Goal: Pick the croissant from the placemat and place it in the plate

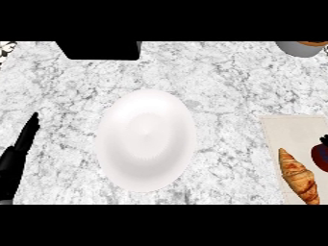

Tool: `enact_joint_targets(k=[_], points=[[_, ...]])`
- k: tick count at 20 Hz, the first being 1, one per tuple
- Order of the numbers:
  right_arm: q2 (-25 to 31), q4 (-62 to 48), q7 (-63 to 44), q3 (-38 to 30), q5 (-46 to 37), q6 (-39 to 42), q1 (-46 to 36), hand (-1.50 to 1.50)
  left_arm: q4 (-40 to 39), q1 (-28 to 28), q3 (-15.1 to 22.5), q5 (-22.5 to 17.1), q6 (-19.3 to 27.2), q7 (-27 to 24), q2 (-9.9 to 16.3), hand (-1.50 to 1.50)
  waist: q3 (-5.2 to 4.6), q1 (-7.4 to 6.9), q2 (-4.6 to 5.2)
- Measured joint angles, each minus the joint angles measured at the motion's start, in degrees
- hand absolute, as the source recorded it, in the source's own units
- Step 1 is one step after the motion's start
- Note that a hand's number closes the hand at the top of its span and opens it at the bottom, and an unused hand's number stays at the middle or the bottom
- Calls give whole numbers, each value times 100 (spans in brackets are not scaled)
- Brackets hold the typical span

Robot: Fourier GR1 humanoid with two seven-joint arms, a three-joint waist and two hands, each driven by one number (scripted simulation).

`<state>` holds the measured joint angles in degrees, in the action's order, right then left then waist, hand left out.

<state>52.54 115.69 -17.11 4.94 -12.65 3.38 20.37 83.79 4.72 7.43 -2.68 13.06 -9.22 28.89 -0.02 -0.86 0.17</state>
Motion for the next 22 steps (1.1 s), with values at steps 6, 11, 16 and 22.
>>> enact_joint_targets(k=[6, 11, 16, 22], points=[[-303, -690, -52, 293, -421, 606, -698, -150, -62, 3, -167, 93, -156, -4, -96, 0, 3, 34, -9], [-669, -1303, 167, 387, -732, 996, -1100, -150, 202, 89, -268, 231, -235, 209, -182, 0, 3, 48, -15], [-948, -1726, 373, 404, -1024, 1371, -1321, -150, 283, 117, -343, 430, -295, 272, -343, 0, 4, 64, -17], [-1306, -2068, 591, 303, -1507, 1564, -1354, -150, 85, 58, -615, 562, -533, 130, -463, 0, 3, 80, -18]])
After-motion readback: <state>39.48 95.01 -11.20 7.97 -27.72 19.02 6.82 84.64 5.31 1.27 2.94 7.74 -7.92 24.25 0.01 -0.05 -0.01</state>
